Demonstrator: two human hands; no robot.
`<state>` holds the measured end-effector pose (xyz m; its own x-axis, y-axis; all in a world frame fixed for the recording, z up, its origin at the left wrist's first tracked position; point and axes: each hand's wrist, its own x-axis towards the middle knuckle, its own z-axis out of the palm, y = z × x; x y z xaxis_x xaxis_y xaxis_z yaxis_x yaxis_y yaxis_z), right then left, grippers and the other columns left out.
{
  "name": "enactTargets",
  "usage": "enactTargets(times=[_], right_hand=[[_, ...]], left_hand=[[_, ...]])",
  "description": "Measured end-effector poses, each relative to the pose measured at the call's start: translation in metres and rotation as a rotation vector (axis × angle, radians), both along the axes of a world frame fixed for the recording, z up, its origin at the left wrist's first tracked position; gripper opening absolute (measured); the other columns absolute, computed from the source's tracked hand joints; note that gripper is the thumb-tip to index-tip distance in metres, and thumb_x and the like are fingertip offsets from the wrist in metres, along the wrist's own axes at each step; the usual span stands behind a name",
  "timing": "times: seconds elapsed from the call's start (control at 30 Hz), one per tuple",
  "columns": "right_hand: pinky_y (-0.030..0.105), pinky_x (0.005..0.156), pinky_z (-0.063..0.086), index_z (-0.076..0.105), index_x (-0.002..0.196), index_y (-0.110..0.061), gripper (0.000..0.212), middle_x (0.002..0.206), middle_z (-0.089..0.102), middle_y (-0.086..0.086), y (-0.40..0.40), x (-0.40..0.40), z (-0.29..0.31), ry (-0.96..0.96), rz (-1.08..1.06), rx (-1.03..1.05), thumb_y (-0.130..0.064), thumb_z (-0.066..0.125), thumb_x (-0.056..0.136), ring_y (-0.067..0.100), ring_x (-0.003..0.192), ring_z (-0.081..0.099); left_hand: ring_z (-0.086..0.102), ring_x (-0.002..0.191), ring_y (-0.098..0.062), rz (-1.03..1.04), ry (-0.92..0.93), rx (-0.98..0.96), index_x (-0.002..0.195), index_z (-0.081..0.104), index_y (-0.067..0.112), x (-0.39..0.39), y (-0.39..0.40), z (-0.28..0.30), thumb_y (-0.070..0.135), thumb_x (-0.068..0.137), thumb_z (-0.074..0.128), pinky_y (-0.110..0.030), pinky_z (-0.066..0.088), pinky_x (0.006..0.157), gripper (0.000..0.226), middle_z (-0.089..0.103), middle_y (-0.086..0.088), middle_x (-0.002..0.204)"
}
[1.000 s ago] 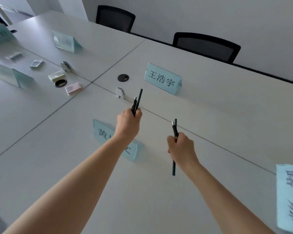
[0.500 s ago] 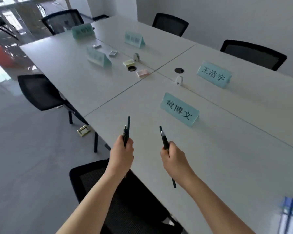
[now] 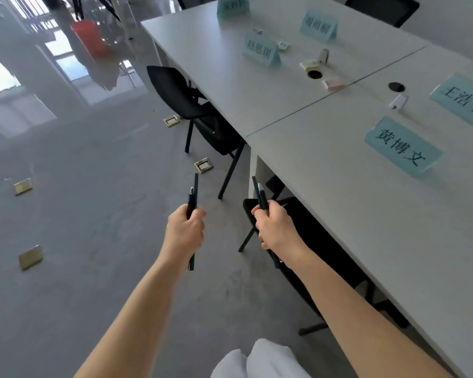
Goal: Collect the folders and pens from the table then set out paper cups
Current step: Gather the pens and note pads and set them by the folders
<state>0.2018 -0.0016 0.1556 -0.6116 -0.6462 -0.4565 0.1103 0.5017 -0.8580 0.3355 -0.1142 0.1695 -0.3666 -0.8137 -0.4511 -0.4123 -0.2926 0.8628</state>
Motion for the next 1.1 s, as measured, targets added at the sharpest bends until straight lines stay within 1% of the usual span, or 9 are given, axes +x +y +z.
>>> enactTargets(times=[0.07,0.17,0.37,0.47,0.6,0.7,0.9,1.03,1.1], right_hand=[[0.027,0.044,0.034,0.050,0.093,-0.012,0.017,0.066,0.045,-0.002,-0.016,0.008,0.002,-0.002,0.011,0.001,-0.028,0.043,0.096,0.012,0.048,0.038],[0.022,0.040,0.034,0.046,0.097,-0.018,0.006,0.070,0.045,0.000,-0.043,0.013,0.000,-0.034,-0.003,-0.008,-0.022,0.042,0.097,0.012,0.049,0.038],[0.023,0.042,0.035,0.050,0.107,-0.009,0.015,0.072,0.044,0.005,-0.103,0.008,0.004,-0.082,0.003,-0.009,-0.017,0.039,0.099,0.013,0.050,0.039],[0.024,0.043,0.036,0.050,0.107,-0.010,0.016,0.075,0.050,0.007,-0.146,-0.007,0.005,-0.059,0.006,0.008,-0.018,0.040,0.098,0.013,0.050,0.042],[0.023,0.043,0.035,0.052,0.109,-0.011,0.018,0.071,0.049,0.002,-0.206,-0.028,0.007,-0.079,0.005,0.041,-0.021,0.042,0.098,0.011,0.050,0.042],[0.021,0.042,0.034,0.054,0.110,-0.009,0.019,0.064,0.045,-0.001,-0.241,-0.043,0.011,-0.087,-0.021,0.035,-0.018,0.041,0.098,0.009,0.047,0.040],[0.020,0.040,0.033,0.055,0.100,-0.006,0.014,0.061,0.042,0.001,-0.286,-0.085,0.003,-0.130,-0.142,0.037,-0.014,0.043,0.097,0.009,0.043,0.037],[0.023,0.041,0.030,0.054,0.091,-0.010,0.016,0.058,0.038,0.000,-0.321,-0.119,-0.008,-0.148,-0.251,0.042,-0.008,0.039,0.094,0.010,0.041,0.033],[0.023,0.040,0.029,0.054,0.089,-0.011,0.016,0.058,0.038,0.001,-0.343,-0.138,-0.009,-0.140,-0.295,0.041,-0.008,0.038,0.093,0.010,0.041,0.032]], left_hand=[[0.028,0.042,-0.012,0.017,0.020,0.018,0.088,0.046,0.010,0.011,-0.014,-0.001,0.011,0.096,0.048,-0.020,0.023,0.033,0.009,0.034,-0.001,0.059],[0.027,0.038,-0.009,0.032,0.044,0.048,0.088,0.045,0.011,0.017,-0.040,-0.005,0.012,0.097,0.048,-0.020,0.023,0.033,0.010,0.033,0.001,0.054],[0.025,0.037,-0.009,-0.079,0.085,0.137,0.086,0.046,0.010,-0.003,-0.096,-0.003,0.010,0.100,0.043,-0.021,0.021,0.039,0.015,0.031,0.009,0.044],[0.027,0.036,-0.008,-0.105,0.079,0.123,0.083,0.050,0.009,-0.023,-0.134,0.001,0.008,0.099,0.043,-0.020,0.022,0.037,0.017,0.034,0.009,0.045],[0.027,0.033,-0.007,-0.084,0.040,0.091,0.075,0.050,0.009,-0.046,-0.193,0.009,0.003,0.093,0.047,-0.017,0.021,0.036,0.020,0.033,0.007,0.046],[0.027,0.034,-0.008,-0.074,0.013,0.077,0.074,0.052,0.010,-0.061,-0.233,0.012,0.002,0.091,0.050,-0.017,0.021,0.037,0.019,0.033,0.008,0.043],[0.026,0.036,-0.009,-0.131,0.013,0.132,0.080,0.054,0.007,-0.106,-0.300,0.006,0.003,0.091,0.052,-0.020,0.022,0.038,0.012,0.033,0.005,0.048],[0.025,0.036,-0.009,-0.180,0.036,0.177,0.081,0.056,0.005,-0.150,-0.347,-0.006,0.003,0.094,0.047,-0.020,0.021,0.039,0.016,0.032,0.005,0.047],[0.025,0.036,-0.009,-0.189,0.053,0.165,0.082,0.058,0.004,-0.174,-0.373,-0.009,0.002,0.096,0.043,-0.019,0.022,0.038,0.021,0.032,0.005,0.045]])
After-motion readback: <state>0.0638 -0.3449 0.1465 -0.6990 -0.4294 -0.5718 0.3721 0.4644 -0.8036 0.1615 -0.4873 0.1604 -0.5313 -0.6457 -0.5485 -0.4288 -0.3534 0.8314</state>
